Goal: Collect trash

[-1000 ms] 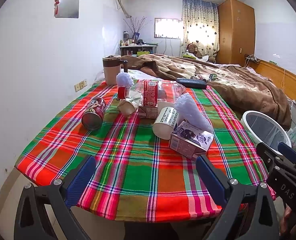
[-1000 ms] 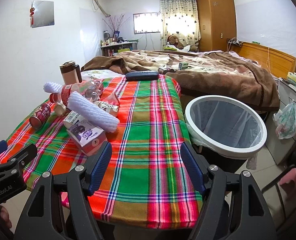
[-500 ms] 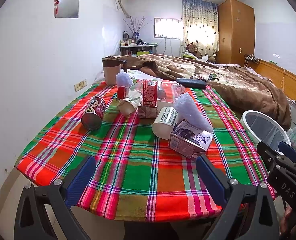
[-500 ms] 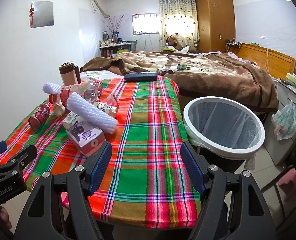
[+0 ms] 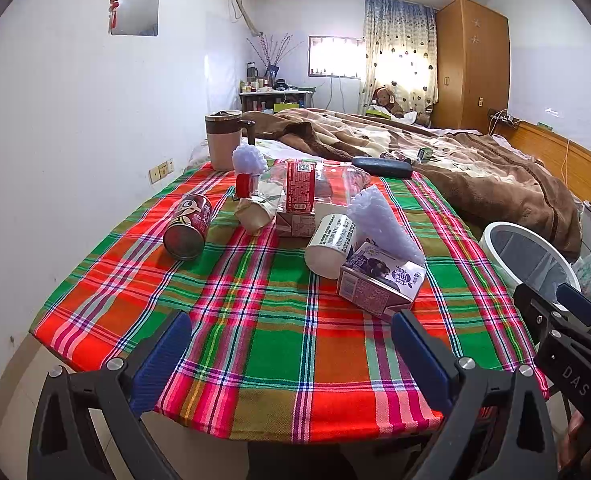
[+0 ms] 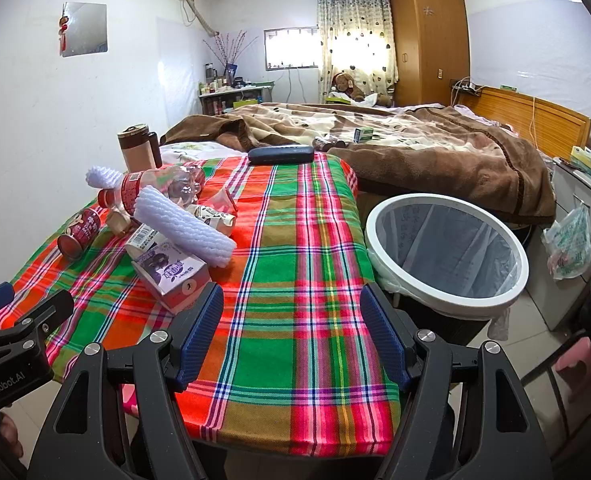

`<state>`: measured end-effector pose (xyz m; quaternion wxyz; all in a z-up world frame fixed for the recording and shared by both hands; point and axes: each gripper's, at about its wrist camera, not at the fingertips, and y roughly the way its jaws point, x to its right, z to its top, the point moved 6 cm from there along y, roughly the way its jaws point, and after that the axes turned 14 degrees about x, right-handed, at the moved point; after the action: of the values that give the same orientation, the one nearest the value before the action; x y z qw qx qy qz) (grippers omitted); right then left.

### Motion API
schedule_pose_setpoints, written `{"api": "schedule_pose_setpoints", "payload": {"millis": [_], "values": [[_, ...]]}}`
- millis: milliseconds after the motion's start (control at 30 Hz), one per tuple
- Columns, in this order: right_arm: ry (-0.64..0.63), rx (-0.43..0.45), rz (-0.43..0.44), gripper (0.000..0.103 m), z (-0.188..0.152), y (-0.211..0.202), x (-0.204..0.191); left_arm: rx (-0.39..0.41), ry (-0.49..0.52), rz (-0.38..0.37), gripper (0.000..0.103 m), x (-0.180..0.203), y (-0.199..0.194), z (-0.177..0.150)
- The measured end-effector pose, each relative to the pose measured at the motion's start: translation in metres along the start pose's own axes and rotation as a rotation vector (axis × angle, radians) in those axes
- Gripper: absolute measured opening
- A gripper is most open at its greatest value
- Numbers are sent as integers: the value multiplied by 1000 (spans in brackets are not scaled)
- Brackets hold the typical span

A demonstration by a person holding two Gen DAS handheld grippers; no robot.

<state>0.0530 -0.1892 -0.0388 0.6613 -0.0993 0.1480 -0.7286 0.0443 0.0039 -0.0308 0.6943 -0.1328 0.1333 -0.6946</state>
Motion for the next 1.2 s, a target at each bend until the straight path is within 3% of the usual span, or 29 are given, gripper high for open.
{"api": "schedule_pose_setpoints", "payload": {"millis": [1000,1200], "values": [[0,-3,3,72,0,0,0,-6,-5,-2,101,-1,-1,0],[-8,-32,76,72,-3,8,-7,-27,-22,11,101,-15,8,-1]]}}
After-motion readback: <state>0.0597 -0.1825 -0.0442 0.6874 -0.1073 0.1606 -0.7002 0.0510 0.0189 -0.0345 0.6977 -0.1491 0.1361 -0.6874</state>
